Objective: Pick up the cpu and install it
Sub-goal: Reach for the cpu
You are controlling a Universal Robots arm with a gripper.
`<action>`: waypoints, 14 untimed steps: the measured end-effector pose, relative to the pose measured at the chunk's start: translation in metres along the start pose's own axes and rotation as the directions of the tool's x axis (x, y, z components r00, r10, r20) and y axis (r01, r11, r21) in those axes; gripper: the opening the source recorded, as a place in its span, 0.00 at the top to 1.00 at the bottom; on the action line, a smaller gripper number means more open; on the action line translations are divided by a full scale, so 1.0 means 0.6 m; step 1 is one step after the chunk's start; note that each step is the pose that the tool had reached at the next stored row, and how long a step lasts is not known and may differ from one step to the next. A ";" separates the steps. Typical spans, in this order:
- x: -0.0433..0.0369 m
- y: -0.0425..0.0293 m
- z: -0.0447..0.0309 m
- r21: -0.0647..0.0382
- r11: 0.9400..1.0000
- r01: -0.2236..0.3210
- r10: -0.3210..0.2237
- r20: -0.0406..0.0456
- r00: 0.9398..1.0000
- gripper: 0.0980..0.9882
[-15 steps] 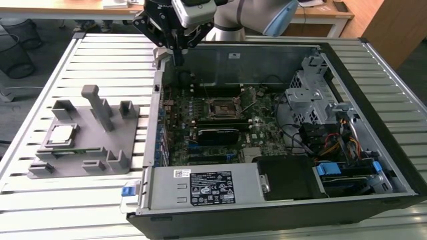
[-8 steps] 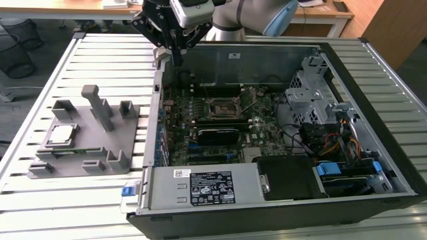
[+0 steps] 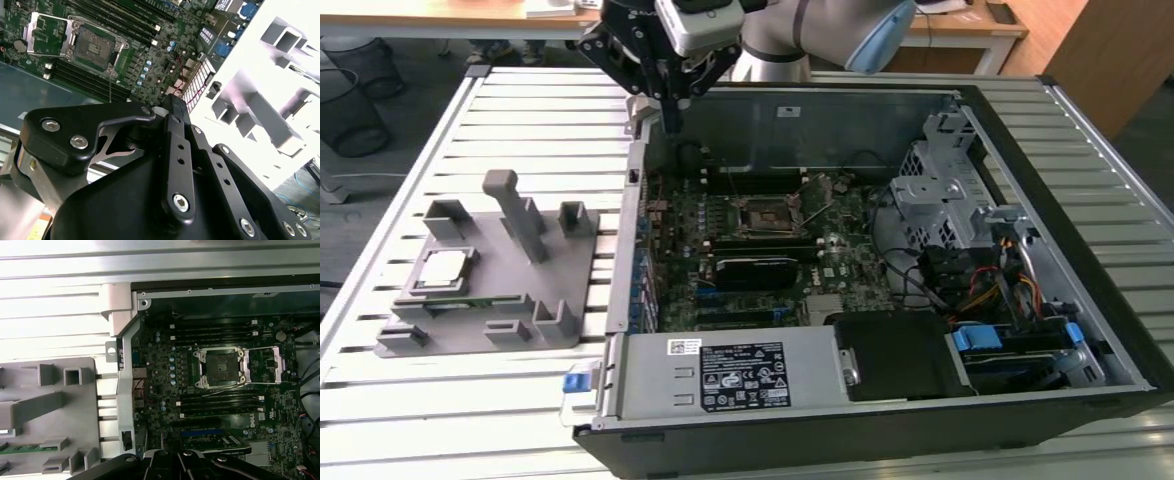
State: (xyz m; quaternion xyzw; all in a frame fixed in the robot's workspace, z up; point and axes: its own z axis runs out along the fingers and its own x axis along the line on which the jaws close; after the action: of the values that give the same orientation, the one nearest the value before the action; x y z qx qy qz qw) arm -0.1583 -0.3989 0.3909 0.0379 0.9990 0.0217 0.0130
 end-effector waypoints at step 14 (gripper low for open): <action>0.008 -0.001 0.001 0.000 1.000 0.000 0.000 0.000 1.000 0.99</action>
State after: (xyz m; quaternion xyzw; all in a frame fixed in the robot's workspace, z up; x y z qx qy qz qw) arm -0.1633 -0.3989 0.3904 0.0379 0.9990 0.0217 0.0130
